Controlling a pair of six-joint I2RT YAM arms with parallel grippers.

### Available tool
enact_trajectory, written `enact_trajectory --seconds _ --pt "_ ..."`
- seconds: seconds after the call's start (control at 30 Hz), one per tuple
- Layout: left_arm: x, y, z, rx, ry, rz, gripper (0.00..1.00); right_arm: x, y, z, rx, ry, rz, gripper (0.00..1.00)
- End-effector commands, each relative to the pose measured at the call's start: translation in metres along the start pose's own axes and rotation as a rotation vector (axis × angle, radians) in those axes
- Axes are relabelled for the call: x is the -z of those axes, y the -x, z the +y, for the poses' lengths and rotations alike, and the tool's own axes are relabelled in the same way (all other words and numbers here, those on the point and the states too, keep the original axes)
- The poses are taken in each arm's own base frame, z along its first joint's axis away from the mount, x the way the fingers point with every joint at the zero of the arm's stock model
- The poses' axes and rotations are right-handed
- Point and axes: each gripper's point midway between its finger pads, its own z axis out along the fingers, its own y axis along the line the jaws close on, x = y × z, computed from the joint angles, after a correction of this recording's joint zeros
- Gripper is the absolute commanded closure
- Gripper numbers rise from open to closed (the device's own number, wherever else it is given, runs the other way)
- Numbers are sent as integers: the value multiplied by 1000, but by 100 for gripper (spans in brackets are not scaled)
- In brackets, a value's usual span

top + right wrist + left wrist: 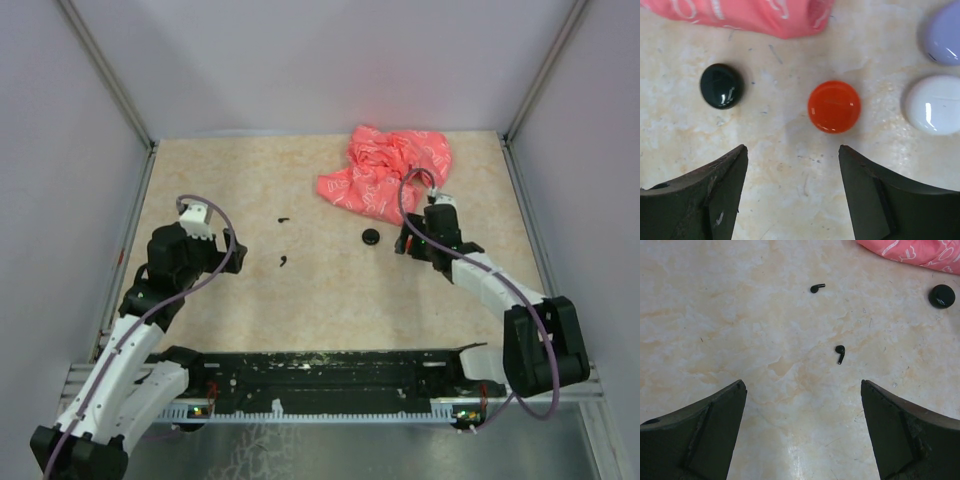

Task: Insert the wireless bluetooth earbuds into the charging case
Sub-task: Place the charging case at the center of the board, then pick up the charging case at the center of the board.

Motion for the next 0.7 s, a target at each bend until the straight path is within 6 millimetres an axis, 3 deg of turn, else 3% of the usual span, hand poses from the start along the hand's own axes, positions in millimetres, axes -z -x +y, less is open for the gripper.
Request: enact_trajectory --seconds 0.0,0.17,0.5,0.67 --pt "-1 5 3 22 12 -26 0 9 36 37 115 60 -144 27" --pt "-3 4 6 27 20 -19 0 0 34 69 227 125 -163 24" --pt "-8 -1 10 38 21 7 0 -23 33 114 350 163 -151 15" --pt "-8 -1 8 38 8 7 0 -42 31 120 407 123 -136 15"
